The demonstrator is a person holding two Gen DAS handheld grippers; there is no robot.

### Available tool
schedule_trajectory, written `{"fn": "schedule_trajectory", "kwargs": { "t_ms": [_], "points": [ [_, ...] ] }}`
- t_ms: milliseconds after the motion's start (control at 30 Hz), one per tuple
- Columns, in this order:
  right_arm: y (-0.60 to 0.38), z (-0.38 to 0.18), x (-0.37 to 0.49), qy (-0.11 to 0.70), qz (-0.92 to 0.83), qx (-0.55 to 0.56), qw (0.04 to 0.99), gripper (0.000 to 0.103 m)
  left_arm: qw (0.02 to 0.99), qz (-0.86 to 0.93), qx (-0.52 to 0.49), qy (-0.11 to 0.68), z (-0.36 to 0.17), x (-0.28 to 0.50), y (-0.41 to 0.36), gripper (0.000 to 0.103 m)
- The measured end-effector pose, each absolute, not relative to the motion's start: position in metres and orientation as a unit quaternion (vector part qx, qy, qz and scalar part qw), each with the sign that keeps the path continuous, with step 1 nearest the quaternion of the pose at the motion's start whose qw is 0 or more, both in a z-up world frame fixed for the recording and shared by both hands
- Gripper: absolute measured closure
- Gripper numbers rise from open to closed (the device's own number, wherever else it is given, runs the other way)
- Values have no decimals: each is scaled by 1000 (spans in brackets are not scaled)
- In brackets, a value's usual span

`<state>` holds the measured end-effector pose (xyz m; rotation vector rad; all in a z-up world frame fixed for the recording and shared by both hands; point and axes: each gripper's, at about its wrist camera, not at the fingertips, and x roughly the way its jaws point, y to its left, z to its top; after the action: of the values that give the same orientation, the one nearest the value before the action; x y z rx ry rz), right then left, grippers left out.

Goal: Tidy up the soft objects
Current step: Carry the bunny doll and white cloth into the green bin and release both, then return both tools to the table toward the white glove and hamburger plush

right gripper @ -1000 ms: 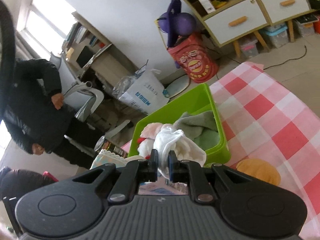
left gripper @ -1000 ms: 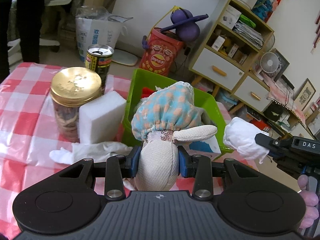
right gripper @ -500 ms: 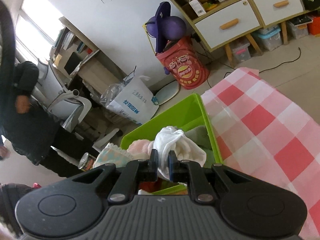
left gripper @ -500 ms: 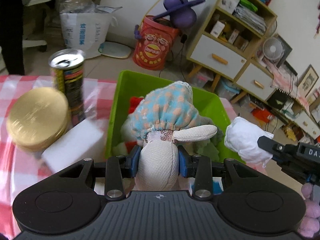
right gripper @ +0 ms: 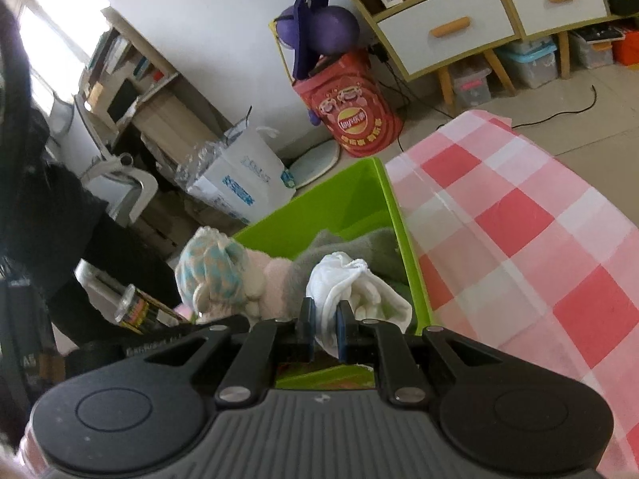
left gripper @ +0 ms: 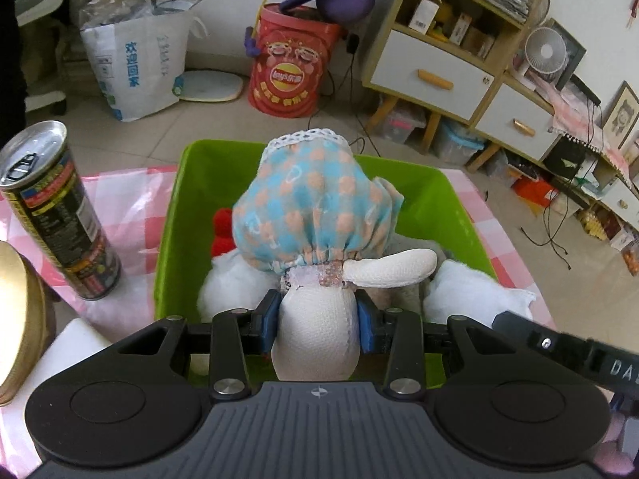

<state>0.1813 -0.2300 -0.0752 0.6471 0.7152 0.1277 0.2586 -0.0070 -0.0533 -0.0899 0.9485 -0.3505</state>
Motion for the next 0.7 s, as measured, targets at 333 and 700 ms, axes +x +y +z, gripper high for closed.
{"fn": "schedule_trajectory", "kwargs": {
  "t_ms": [333,700],
  "points": [
    [-226,-45,158,338,79,281,895,76,895,-173,-53,409,-33,221,6,32],
    [-218,-10,100,386,74,210,895,64,904,-117,-62,406,0,131,52,16]
  ]
}}
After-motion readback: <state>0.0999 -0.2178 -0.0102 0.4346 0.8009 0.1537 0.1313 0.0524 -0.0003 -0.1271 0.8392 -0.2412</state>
